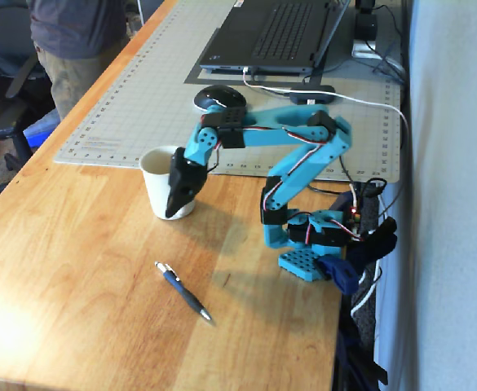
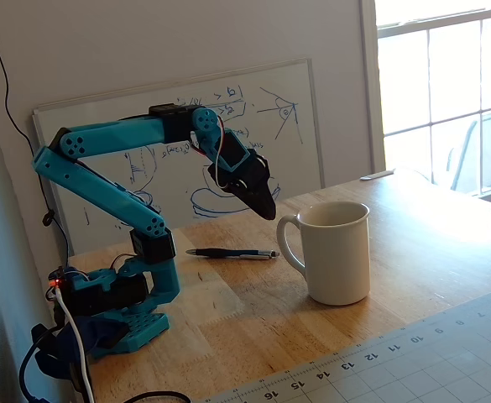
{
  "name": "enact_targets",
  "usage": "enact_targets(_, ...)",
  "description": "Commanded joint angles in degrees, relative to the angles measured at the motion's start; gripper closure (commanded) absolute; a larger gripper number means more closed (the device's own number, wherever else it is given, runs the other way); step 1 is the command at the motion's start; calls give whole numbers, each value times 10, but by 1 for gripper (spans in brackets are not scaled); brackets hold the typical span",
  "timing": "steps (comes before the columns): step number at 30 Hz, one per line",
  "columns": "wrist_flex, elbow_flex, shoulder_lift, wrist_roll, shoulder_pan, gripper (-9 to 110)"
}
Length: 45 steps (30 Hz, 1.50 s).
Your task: Grasp a pen and put it in a mug.
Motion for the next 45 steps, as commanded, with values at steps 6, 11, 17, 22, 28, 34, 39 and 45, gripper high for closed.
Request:
enact_targets(6, -65, -115, -131, 325, -156, 78)
enact_targets(11, -110, -119, -178, 437, -185, 70)
enact_targets(17, -123, -108, -199, 532, -189, 69)
enact_targets(22, -129, -65, -199, 587, -192, 69)
enact_targets(28, -130, -25, -201, 587, -193, 69)
enact_targets(34, -130, 13, -238, 588, -258, 69)
enact_targets(39, -131, 14, -240, 587, -299, 69)
enact_targets(45, -131, -7, -262, 587, -306, 69)
